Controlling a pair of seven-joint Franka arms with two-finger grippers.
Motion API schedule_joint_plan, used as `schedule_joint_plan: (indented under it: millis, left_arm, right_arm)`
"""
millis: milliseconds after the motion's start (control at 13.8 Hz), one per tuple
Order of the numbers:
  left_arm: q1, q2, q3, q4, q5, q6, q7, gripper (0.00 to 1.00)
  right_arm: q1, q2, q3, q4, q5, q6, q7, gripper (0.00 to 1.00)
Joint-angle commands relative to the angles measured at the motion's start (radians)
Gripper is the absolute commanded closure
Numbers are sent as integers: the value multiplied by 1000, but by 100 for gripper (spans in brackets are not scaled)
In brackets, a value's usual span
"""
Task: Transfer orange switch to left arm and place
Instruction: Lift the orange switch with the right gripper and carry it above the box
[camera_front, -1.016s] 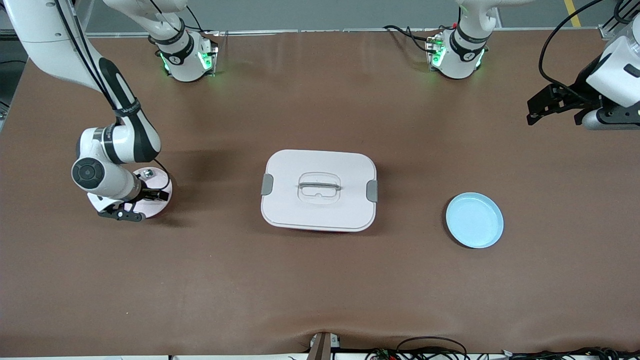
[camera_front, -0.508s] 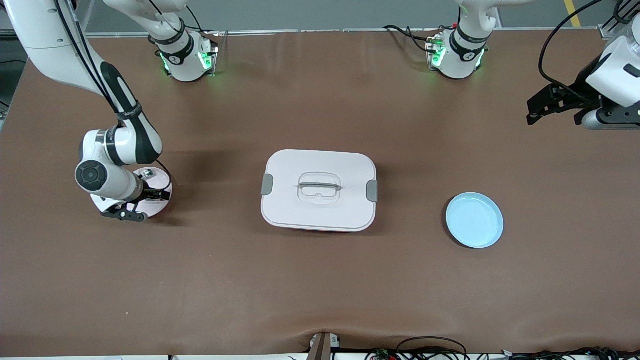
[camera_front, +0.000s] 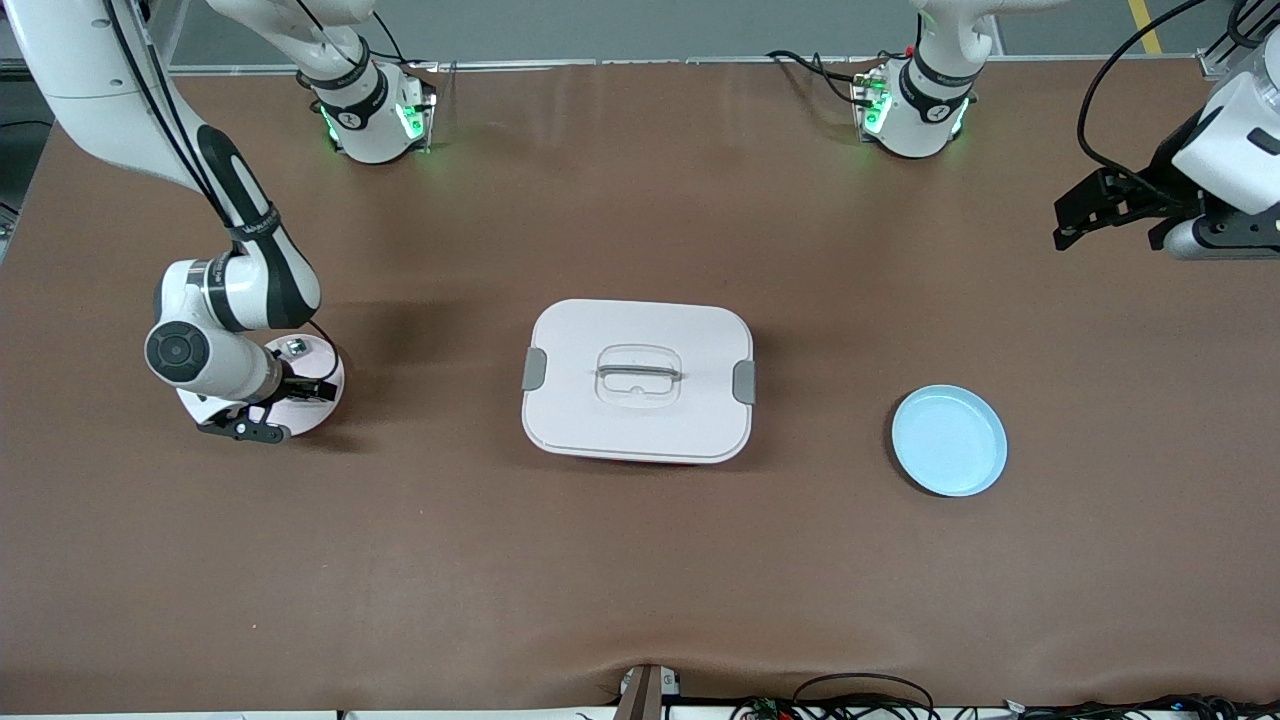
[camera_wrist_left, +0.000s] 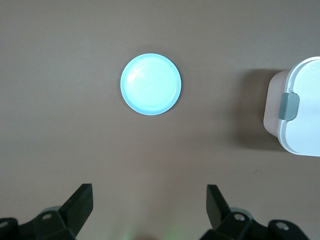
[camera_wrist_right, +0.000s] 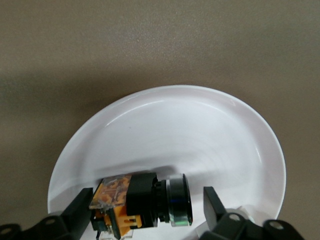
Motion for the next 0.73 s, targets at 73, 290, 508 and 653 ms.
schedule_joint_plan:
  millis: [73,290,508,653]
  left_arm:
    - [2,0,-3,3,1,-3,9,0]
    - [1,6,-3,5,-1,-1,8,0]
    - [1,4,-3,5,-10,0,-6,0]
    - [6,17,-3,5,-8,17,-5,0]
  right_arm:
    - [-13,1,13,4,-30,-7,18,32]
    - [-12,1,13,4,-30,-9,10,52]
    - [-12,0,15,8,-29,-38,10,52]
    - [-6,-17,15,13,-29,-93,9,52]
